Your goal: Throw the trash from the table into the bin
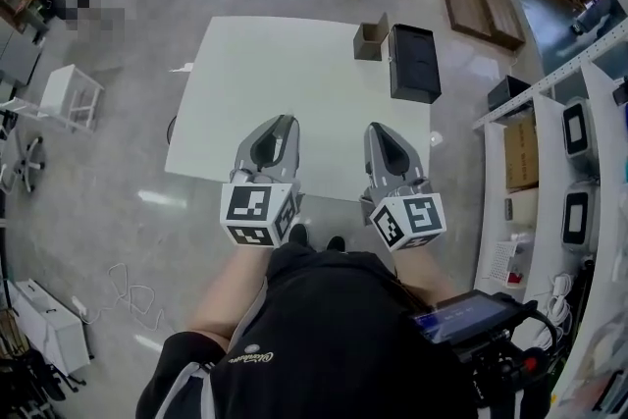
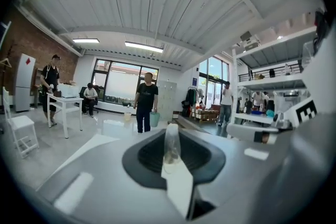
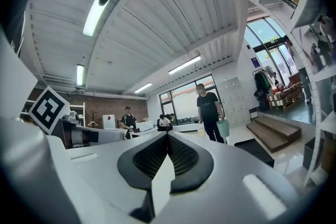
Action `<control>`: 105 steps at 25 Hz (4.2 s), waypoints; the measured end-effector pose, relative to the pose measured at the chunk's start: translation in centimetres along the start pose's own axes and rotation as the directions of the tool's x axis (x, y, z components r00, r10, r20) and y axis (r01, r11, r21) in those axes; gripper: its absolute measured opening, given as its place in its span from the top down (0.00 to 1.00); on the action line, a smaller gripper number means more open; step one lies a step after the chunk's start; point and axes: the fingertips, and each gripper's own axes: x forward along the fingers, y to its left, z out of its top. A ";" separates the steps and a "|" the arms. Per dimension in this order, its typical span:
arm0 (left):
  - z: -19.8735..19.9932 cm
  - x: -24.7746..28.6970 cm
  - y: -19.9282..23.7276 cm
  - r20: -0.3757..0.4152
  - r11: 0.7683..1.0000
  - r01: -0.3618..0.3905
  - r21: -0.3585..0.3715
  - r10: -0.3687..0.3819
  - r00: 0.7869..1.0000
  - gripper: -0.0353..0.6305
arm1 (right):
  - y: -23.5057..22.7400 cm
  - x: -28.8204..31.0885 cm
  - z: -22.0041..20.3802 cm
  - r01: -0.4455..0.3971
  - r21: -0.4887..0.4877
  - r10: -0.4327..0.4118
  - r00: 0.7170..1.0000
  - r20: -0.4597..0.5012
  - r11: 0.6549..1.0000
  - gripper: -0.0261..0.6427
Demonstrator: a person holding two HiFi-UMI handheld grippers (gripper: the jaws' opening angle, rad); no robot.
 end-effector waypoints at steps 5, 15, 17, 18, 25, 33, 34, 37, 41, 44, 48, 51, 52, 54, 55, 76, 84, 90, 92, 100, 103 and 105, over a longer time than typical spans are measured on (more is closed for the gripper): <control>-1.1 -2.6 1.4 -0.001 0.994 -0.110 -0.019 0.110 0.994 0.87 | 1.2 0.4 -1.7 -0.087 0.021 0.087 0.996 -0.028 0.996 0.96; -2.1 -11.1 10.7 0.010 0.937 -0.345 -0.049 0.346 0.938 0.87 | 11.8 5.2 -4.4 -0.316 0.019 0.316 0.946 -0.074 0.949 0.96; -2.2 -12.5 13.5 0.015 0.924 -0.376 -0.061 0.378 0.926 0.87 | 14.2 6.6 -5.0 -0.342 0.016 0.342 0.936 -0.081 0.939 0.96; -2.4 -13.1 15.1 0.017 0.920 -0.387 -0.065 0.389 0.921 0.87 | 15.5 7.5 -5.5 -0.351 0.014 0.351 0.932 -0.086 0.936 0.96; -3.5 -17.5 30.4 0.021 0.909 -0.409 -0.077 0.412 0.911 0.87 | 27.7 16.7 -9.7 -0.371 -0.004 0.369 0.924 -0.096 0.929 0.96; -1.9 -22.3 51.2 -0.047 0.945 -0.324 -0.054 0.322 0.946 0.87 | 47.9 29.7 -12.4 -0.344 0.020 0.344 0.933 -0.107 0.939 0.96; -1.7 -22.6 52.7 -0.052 0.944 -0.324 -0.063 0.321 0.946 0.87 | 49.2 30.6 -12.5 -0.343 0.020 0.343 0.933 -0.111 0.939 0.96; -1.5 -22.6 55.8 -0.064 0.945 -0.320 -0.071 0.316 0.947 0.87 | 51.3 32.9 -12.6 -0.333 0.017 0.333 0.935 -0.122 0.943 0.96; -2.4 -22.0 59.1 -0.086 0.938 -0.336 -0.087 0.329 0.941 0.87 | 52.8 35.6 -13.3 -0.335 0.019 0.334 0.933 -0.132 0.942 0.96; -3.0 -21.9 60.0 -0.105 0.937 -0.337 -0.089 0.327 0.939 0.87 | 53.6 36.4 -14.4 -0.334 0.040 0.336 0.930 -0.150 0.942 0.96; -3.1 -20.8 61.3 -0.112 0.940 -0.331 -0.086 0.321 0.940 0.87 | 54.6 37.7 -15.7 -0.343 0.050 0.346 0.921 -0.177 0.938 0.96; -4.4 -20.0 62.2 -0.141 0.937 -0.334 -0.107 0.318 0.938 0.87 | 54.6 38.3 -17.3 -0.333 0.067 0.339 0.915 -0.217 0.941 0.96; -4.9 -19.6 62.5 -0.150 0.935 -0.336 -0.116 0.317 0.936 0.87 | 54.4 38.4 -17.8 -0.329 0.070 0.336 0.914 -0.229 0.942 0.96; -6.5 -18.5 63.3 -0.172 0.930 -0.344 -0.127 0.321 0.931 0.87 | 53.9 38.8 -18.6 -0.322 0.079 0.331 0.910 -0.249 0.944 0.96; -7.6 -17.8 63.8 -0.186 0.927 -0.351 -0.130 0.325 0.927 0.87 | 53.7 39.0 -19.1 -0.318 0.084 0.329 0.909 -0.258 0.944 0.96; -31.7 2.0 77.5 -0.476 0.841 -0.517 -0.157 0.394 0.786 0.87 | 45.8 40.7 -28.5 -0.174 0.119 0.208 0.884 -0.418 0.978 0.96; -31.7 4.5 77.2 -0.466 0.862 -0.474 -0.179 0.350 0.813 0.70 | 44.6 41.4 -28.9 -0.147 0.119 0.184 0.885 -0.427 0.982 0.96; -32.3 4.4 77.3 -0.469 0.864 -0.466 -0.191 0.336 0.817 0.60 | 44.5 41.4 -29.4 -0.134 0.123 0.175 0.884 -0.433 0.983 0.96; -32.0 3.9 77.5 -0.465 0.860 -0.472 -0.194 0.343 0.816 0.60 | 44.5 41.4 -29.3 -0.134 0.125 0.175 0.886 -0.429 0.983 0.96; -23.1 -0.8 76.5 -0.350 0.878 -0.445 -0.178 0.366 0.862 0.67 | 45.7 42.6 -25.2 -0.166 0.111 0.195 0.912 -0.361 0.980 0.96; -15.5 -3.6 74.9 -0.235 0.887 -0.420 -0.191 0.375 0.897 0.81 | 47.1 43.7 -21.6 -0.206 0.082 0.221 0.928 -0.299 0.975 0.96; -10.1 -5.5 74.1 -0.132 0.895 -0.400 -0.198 0.380 0.915 0.87 | 48.4 45.1 -18.9 -0.242 0.056 0.248 0.941 -0.232 0.969 0.96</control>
